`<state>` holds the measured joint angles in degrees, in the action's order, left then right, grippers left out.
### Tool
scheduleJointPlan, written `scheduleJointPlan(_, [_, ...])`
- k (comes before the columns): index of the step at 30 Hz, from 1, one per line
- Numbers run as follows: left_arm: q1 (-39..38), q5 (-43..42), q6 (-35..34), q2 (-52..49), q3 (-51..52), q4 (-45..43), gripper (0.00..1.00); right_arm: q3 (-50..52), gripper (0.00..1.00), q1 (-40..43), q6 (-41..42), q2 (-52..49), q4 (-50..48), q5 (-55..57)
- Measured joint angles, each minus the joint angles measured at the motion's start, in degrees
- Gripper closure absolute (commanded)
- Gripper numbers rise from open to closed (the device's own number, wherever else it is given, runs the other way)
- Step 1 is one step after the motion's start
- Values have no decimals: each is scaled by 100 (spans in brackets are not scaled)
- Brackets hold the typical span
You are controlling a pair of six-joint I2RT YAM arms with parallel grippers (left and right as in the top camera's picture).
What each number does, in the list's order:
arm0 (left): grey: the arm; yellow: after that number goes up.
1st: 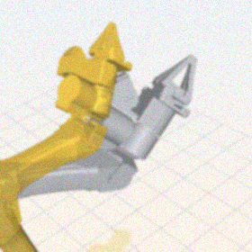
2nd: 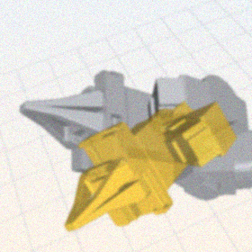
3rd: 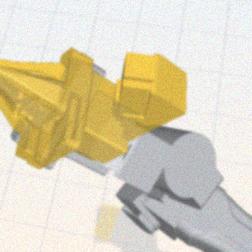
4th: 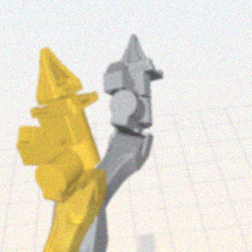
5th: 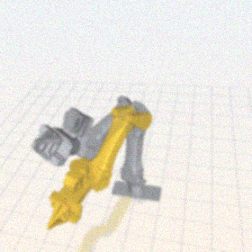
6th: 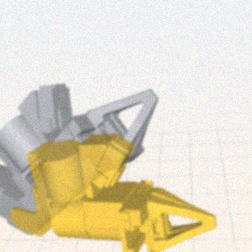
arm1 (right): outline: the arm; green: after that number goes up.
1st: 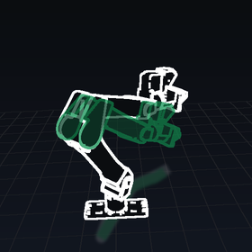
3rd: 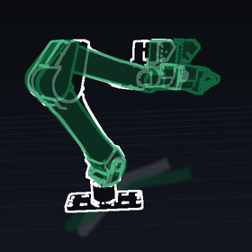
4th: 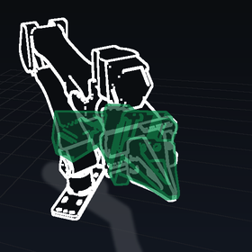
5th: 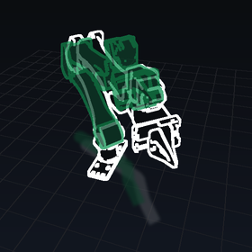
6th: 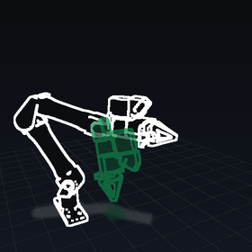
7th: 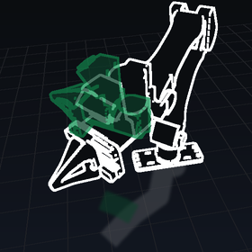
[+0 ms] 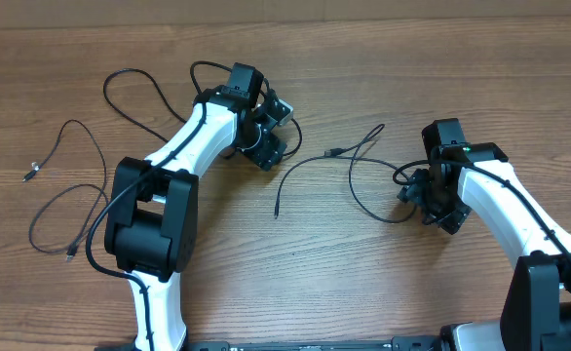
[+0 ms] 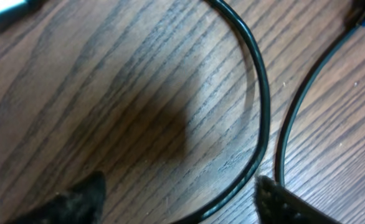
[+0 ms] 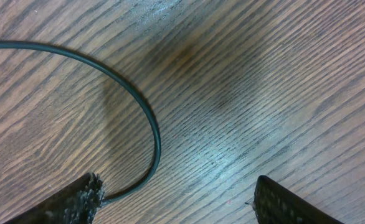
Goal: Untangle cables
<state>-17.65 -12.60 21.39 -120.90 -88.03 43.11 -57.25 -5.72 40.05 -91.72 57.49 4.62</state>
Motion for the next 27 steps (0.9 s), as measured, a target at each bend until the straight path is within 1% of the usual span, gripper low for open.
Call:
scheduleJointPlan(1, [0,-7,-7,0,-11,17,62,0,23,0,0,0,4,0])
scheduleJointPlan(2, [0,-4,-7,0,-17,48,66,0,23,0,2,0,7,0])
scheduleJointPlan(5, [0,-4,-7,0,-101,221,68,0,23,0,0,0,17,0])
scheduleJointPlan(7, [0,-4,-2,-2,-321,424,72,0,23,0,-2,0,20,0])
scheduleJointPlan(11, [0,-4,0,-4,-839,789,73,0,23,0,0,0,20,-2])
scheduleJointPlan(12, [0,-4,-2,-4,-966,863,72,0,23,0,2,0,22,-13])
scheduleJointPlan(15, [0,-7,-24,-4,-1104,973,40,0,23,0,0,0,22,-15])
scheduleJointPlan(19, [0,-4,-20,-4,-1106,1084,28,0,23,0,-2,0,17,-15])
scheduleJointPlan(22, [0,-7,2,-4,-1056,1058,24,0,23,0,0,0,20,-17])
scheduleJointPlan(23, [0,-7,4,-4,-1001,1023,20,0,24,0,2,2,17,-17])
scheduleJointPlan(25, [0,-7,0,-7,-874,953,17,0,23,0,2,0,17,-15])
scheduleJointPlan(27, [0,-9,4,-7,-780,881,15,0,24,0,0,2,22,-15])
